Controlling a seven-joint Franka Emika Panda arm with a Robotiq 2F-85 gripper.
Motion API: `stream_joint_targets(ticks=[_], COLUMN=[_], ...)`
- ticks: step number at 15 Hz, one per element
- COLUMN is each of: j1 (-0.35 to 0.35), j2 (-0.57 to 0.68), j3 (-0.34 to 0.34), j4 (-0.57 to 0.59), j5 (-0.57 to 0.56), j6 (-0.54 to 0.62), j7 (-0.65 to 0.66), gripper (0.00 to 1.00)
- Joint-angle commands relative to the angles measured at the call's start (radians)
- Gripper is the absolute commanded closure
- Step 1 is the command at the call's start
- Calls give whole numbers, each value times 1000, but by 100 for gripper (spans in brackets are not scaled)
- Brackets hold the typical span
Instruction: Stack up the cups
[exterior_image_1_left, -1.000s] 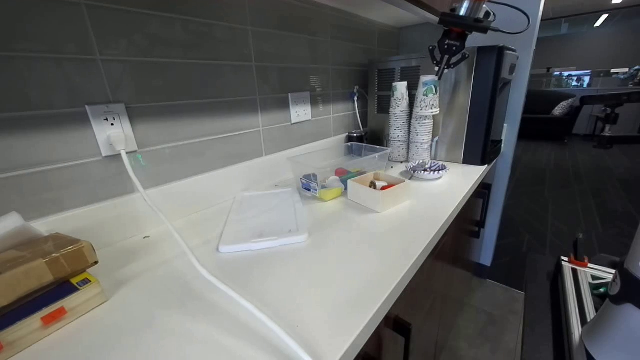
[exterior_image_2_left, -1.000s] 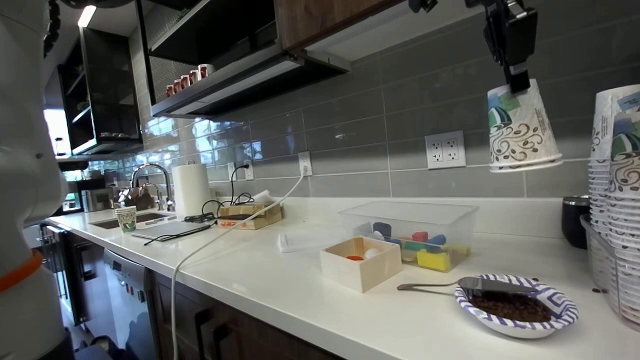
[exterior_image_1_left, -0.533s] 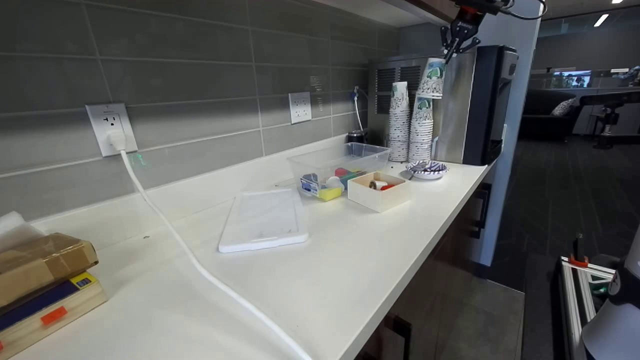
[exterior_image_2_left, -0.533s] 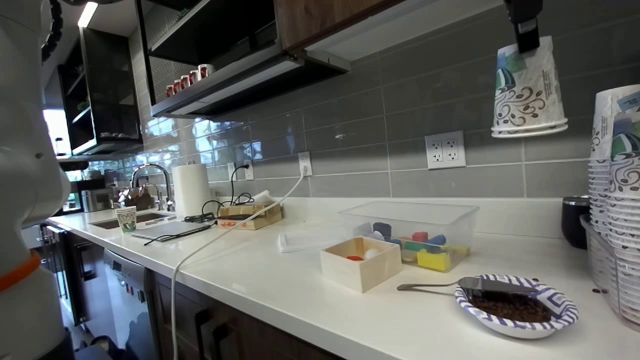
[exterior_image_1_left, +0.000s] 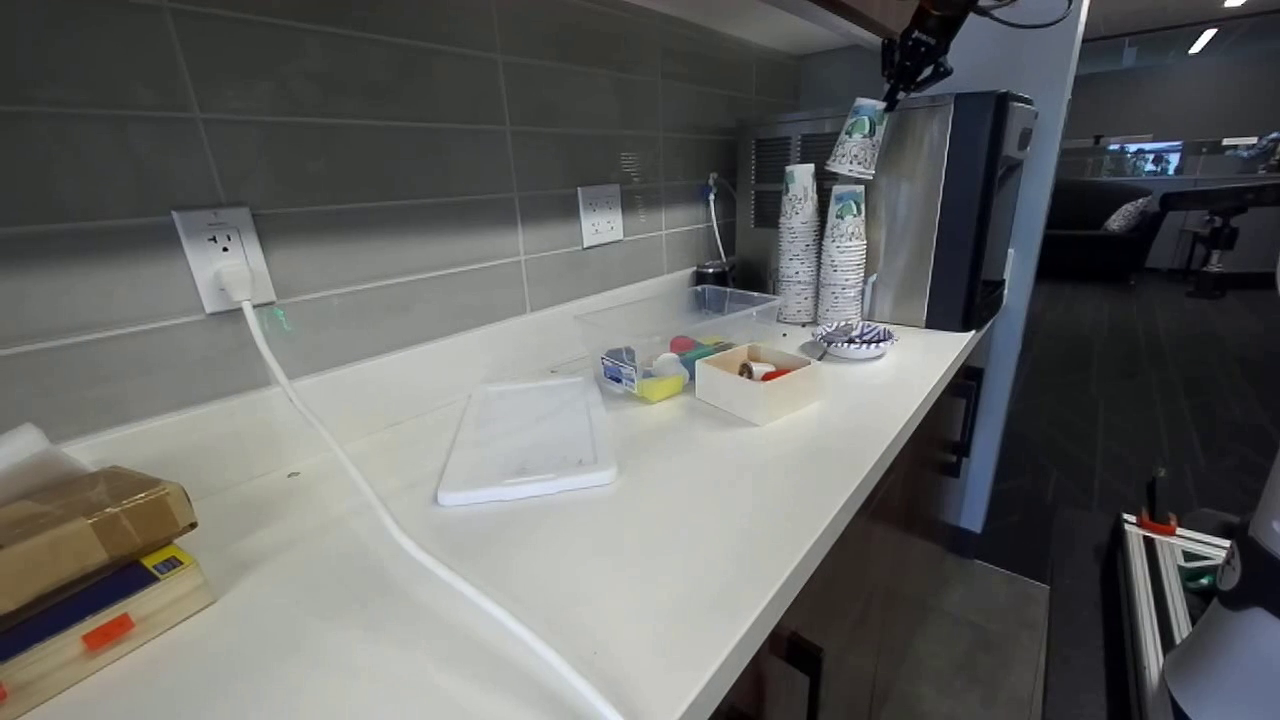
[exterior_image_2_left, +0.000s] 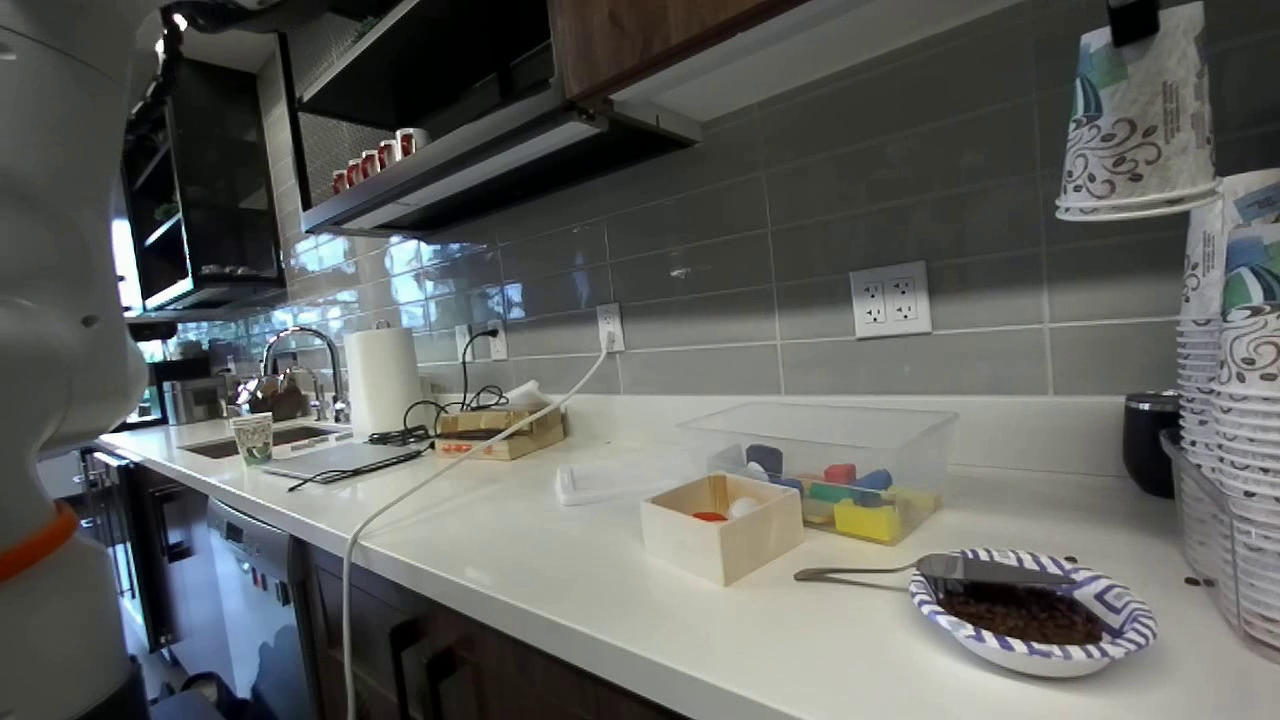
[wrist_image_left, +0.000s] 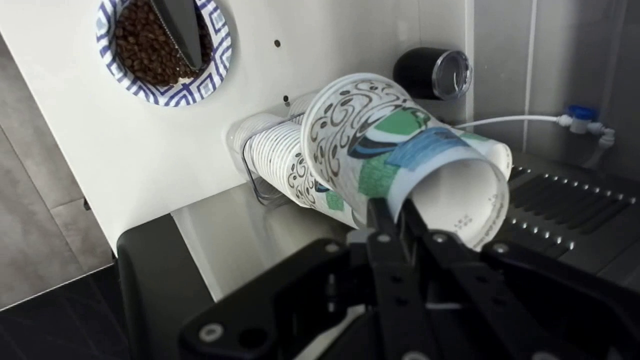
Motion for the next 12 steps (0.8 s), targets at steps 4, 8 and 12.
stream_joint_targets(ticks=[4, 8, 12], j1=[-72, -100, -121], j2=[148, 199, 237], j3=[36, 68, 95], j4=[180, 246, 306], j5=[26, 6, -21], j6=[20, 51, 37], j7=[211, 298, 362], gripper=[98, 98, 98])
